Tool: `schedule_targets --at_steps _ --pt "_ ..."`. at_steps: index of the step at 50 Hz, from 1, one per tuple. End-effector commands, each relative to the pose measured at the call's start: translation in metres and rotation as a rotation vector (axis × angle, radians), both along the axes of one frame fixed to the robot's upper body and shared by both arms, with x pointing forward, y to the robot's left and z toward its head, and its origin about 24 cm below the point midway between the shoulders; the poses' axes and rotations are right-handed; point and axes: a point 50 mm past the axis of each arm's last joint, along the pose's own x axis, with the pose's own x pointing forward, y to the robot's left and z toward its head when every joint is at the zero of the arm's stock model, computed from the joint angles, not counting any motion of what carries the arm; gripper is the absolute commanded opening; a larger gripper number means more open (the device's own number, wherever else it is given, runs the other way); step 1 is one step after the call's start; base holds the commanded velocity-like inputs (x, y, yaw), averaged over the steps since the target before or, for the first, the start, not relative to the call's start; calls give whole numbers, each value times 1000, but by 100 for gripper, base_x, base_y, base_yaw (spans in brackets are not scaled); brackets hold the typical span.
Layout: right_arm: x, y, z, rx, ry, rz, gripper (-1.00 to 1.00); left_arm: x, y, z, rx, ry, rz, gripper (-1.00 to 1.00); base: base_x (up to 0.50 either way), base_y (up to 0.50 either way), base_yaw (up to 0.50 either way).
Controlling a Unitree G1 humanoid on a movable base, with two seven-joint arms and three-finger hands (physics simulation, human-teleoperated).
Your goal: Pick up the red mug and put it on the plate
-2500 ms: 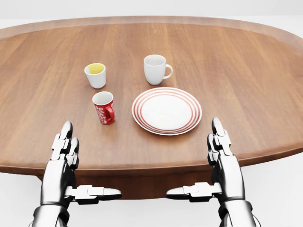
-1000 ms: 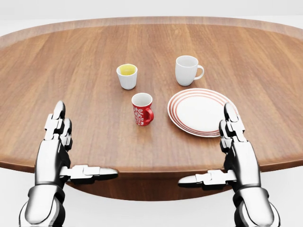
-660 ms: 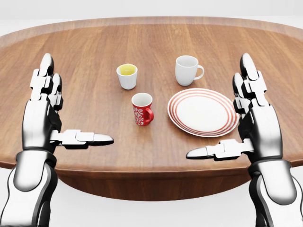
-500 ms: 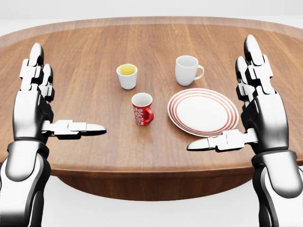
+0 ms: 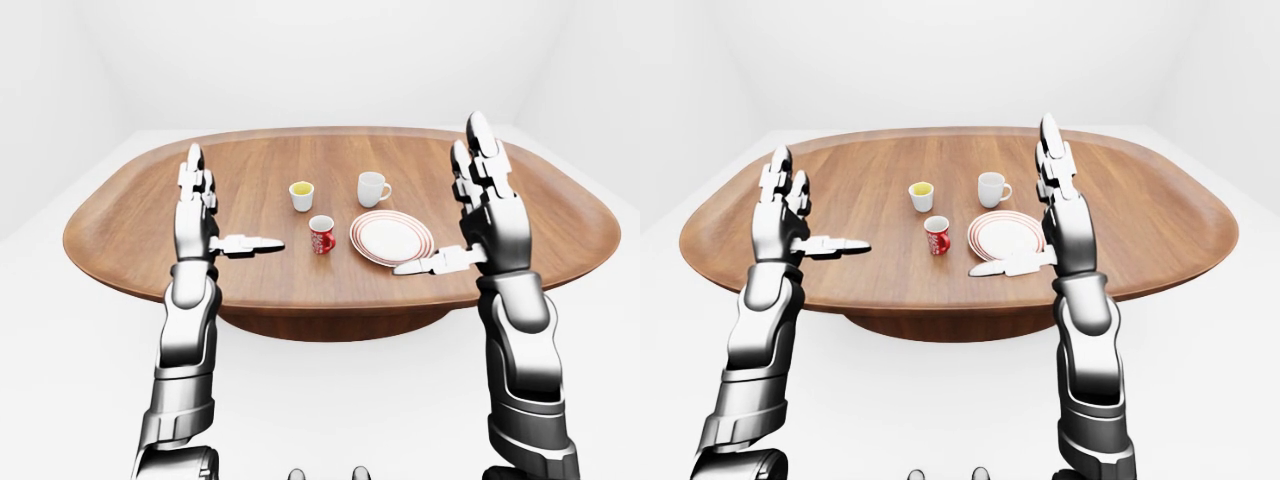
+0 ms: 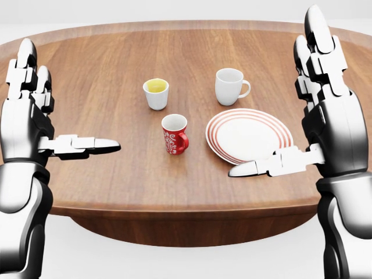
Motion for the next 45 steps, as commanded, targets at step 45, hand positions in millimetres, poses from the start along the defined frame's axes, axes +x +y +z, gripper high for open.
schedule_targets --at_steps 45 --pt "-1 5 4 -58 -14 6 100 -7 2 17 -5 -78 6 100 13 0 0"
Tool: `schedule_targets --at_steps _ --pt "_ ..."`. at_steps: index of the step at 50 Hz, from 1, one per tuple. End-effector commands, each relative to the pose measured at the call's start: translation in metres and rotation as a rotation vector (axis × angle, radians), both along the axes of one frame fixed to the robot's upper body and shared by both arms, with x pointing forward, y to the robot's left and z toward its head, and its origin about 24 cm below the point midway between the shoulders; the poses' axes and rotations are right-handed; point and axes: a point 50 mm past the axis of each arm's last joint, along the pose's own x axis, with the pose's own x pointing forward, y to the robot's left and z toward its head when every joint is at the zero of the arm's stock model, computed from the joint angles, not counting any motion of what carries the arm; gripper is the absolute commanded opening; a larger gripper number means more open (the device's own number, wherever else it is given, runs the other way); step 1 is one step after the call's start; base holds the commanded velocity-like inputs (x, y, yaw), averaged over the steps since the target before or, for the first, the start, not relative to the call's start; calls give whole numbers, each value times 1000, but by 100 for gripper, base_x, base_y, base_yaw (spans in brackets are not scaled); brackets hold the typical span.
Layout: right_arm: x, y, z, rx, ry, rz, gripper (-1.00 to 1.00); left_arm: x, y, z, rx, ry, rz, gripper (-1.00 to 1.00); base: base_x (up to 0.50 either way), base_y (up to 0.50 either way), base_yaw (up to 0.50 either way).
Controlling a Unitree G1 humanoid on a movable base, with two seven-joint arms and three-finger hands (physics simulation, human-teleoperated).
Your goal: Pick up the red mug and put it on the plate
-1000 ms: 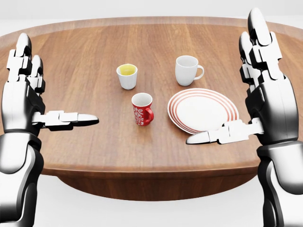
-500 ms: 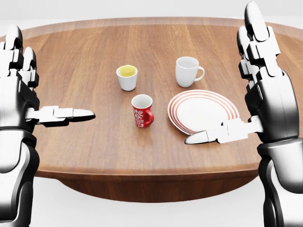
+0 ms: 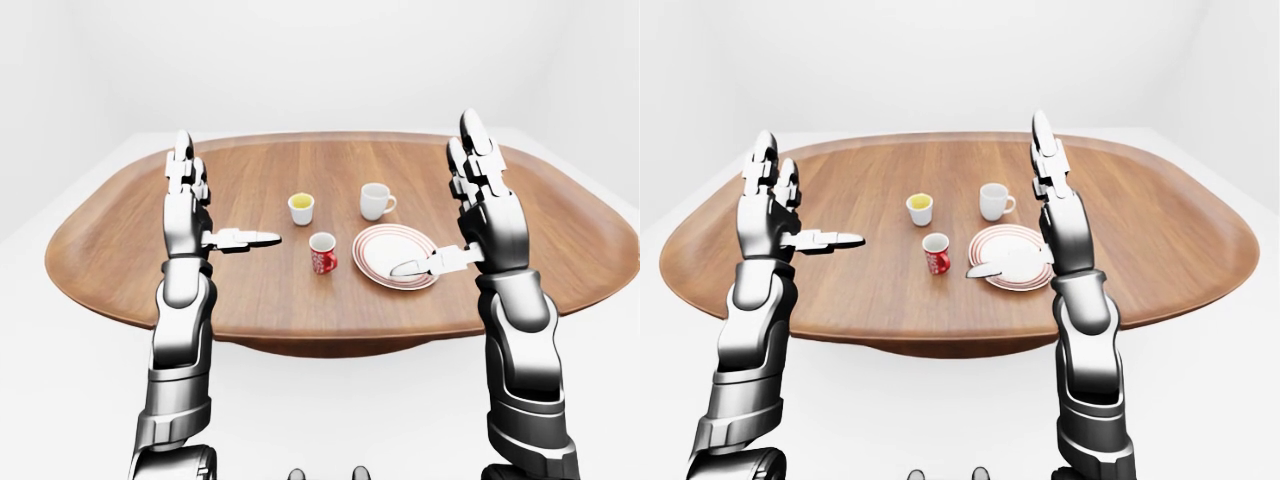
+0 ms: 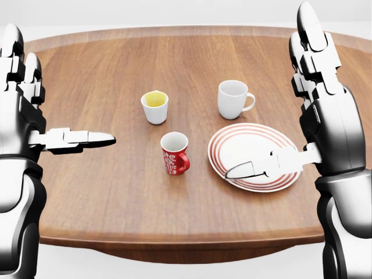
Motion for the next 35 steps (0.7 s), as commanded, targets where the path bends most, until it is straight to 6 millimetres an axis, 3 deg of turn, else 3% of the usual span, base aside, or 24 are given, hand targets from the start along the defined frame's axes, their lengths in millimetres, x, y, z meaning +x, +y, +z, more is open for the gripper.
schedule_targets --at_steps 1,35 --pt "0 1 -1 -4 4 -2 100 -1 0 1 1 -7 1 100 21 0 0" --pt "-2 2 1 -15 -5 3 100 -1 0 3 -1 -13 4 100 21 0 0"
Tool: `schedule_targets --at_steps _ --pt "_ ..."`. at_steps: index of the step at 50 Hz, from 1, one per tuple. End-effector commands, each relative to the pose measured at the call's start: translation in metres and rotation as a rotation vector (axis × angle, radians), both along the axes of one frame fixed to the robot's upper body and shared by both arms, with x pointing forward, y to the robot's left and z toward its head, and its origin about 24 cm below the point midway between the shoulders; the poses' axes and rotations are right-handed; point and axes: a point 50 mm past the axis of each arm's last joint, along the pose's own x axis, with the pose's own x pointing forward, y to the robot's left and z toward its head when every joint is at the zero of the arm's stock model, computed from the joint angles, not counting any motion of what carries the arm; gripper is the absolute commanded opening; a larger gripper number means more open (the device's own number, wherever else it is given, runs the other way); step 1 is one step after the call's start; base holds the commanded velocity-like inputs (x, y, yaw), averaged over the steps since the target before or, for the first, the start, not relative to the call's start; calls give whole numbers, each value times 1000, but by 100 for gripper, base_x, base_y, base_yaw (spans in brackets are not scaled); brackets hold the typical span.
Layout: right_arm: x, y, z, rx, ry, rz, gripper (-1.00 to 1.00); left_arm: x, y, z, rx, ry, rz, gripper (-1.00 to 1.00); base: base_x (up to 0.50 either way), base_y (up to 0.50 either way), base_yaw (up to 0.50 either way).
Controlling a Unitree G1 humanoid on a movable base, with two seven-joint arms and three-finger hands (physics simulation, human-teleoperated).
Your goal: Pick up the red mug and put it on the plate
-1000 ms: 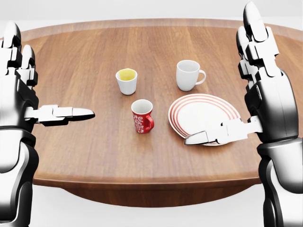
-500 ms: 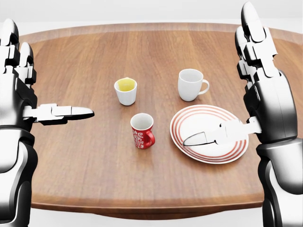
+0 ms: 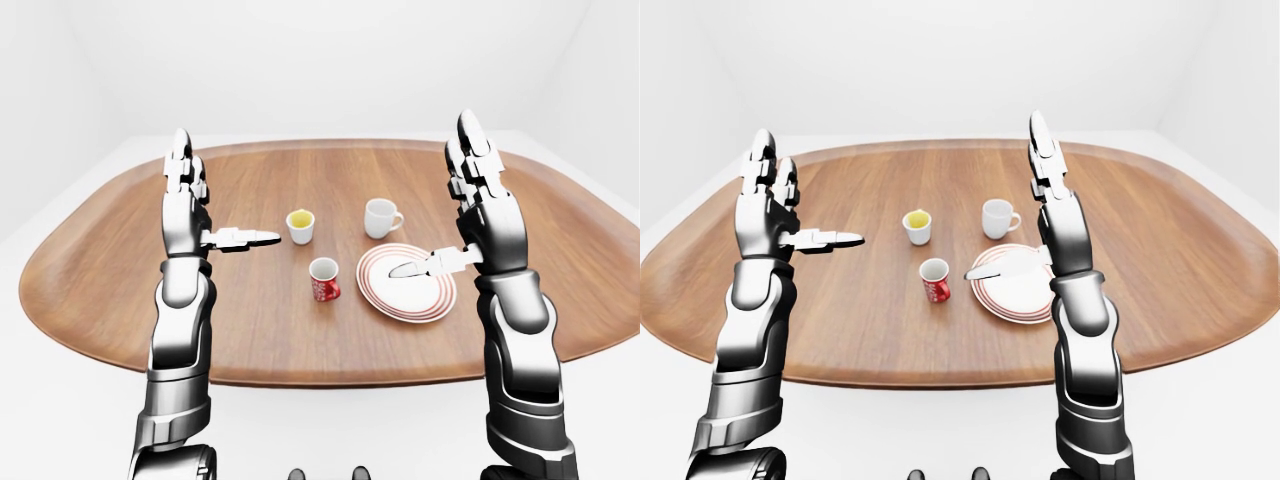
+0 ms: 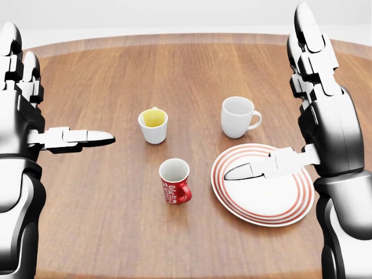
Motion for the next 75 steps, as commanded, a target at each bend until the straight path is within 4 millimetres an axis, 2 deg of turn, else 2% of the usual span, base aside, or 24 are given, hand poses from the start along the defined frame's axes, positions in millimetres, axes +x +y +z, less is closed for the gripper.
schedule_targets --at_steps 1,49,75 --pt "-1 0 1 -6 -4 2 100 -1 0 1 -1 -6 0 100 21 0 0" --pt "1 2 -3 -20 15 3 100 -1 3 4 -7 -16 6 100 21 0 0" --pt "0 7 4 -76 -6 37 100 -2 5 5 -11 -20 9 100 19 0 0"
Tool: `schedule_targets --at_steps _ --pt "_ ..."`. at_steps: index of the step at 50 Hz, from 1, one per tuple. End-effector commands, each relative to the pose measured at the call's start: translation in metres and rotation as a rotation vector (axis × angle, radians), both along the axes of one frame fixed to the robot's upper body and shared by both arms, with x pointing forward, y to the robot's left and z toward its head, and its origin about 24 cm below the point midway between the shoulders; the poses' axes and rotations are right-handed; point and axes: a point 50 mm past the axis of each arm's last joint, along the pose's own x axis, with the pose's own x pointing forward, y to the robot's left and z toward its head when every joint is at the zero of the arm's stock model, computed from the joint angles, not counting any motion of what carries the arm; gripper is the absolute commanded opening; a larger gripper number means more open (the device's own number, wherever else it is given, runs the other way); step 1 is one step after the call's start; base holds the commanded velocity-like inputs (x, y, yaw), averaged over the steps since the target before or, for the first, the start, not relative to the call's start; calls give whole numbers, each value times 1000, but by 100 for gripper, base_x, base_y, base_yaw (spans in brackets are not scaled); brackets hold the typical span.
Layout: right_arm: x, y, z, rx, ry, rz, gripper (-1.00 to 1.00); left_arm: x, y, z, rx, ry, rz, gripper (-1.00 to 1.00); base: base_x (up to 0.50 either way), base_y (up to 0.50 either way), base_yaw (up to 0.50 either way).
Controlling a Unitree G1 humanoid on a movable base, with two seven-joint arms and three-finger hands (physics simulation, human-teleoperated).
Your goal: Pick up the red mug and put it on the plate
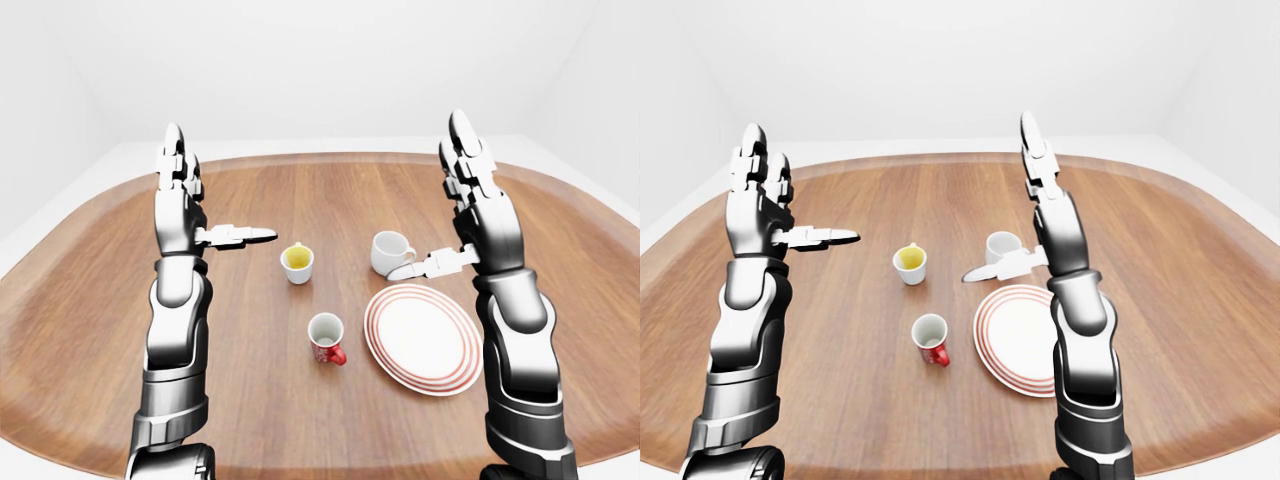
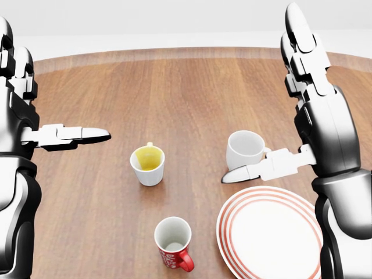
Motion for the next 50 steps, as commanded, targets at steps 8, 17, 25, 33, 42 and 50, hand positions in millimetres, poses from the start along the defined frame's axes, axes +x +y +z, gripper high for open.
schedule_targets --at_steps 8,17,25,33,42,50 --pt "0 12 2 -168 7 52 100 1 3 -2 -3 10 4 100 0 0 0" --pt "11 28 -14 -377 104 62 100 1 2 -1 -8 7 4 100 0 0 0" --pt "18 40 -32 -543 208 81 100 -2 3 4 -6 -16 2 100 0 0 0" --pt "22 46 -43 -630 272 79 100 -2 3 3 -6 -15 1 100 0 0 0" --pt "25 51 -48 -678 308 77 100 -3 3 4 -5 -20 1 100 0 0 0" --pt "29 58 -63 -720 370 87 100 -3 2 4 -8 -18 -1 100 0 0 0"
